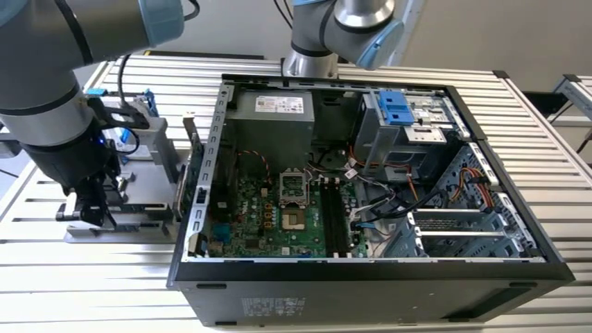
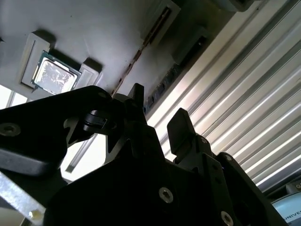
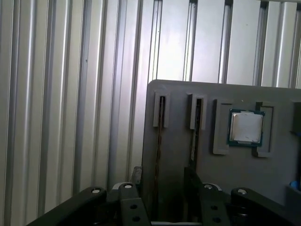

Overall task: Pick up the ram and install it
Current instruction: 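Pick up the ram and move it above insertion slot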

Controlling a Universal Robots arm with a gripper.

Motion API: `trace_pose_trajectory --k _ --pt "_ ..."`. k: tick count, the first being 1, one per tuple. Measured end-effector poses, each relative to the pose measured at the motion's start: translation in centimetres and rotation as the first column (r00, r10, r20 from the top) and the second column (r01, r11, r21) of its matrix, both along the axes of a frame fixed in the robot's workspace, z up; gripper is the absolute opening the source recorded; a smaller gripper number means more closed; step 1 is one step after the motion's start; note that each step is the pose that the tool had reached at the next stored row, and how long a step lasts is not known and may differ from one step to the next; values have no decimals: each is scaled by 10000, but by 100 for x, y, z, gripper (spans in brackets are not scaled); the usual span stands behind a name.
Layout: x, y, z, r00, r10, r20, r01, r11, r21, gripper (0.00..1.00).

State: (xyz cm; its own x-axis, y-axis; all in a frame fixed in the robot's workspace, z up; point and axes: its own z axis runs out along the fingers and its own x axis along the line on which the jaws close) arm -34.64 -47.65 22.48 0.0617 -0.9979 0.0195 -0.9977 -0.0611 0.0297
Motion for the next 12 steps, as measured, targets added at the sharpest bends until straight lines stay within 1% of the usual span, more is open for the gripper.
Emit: trace_pose_trajectory --k 12 --pt "-16 -6 -93 10000 13 -1 -13 10000 -15 100"
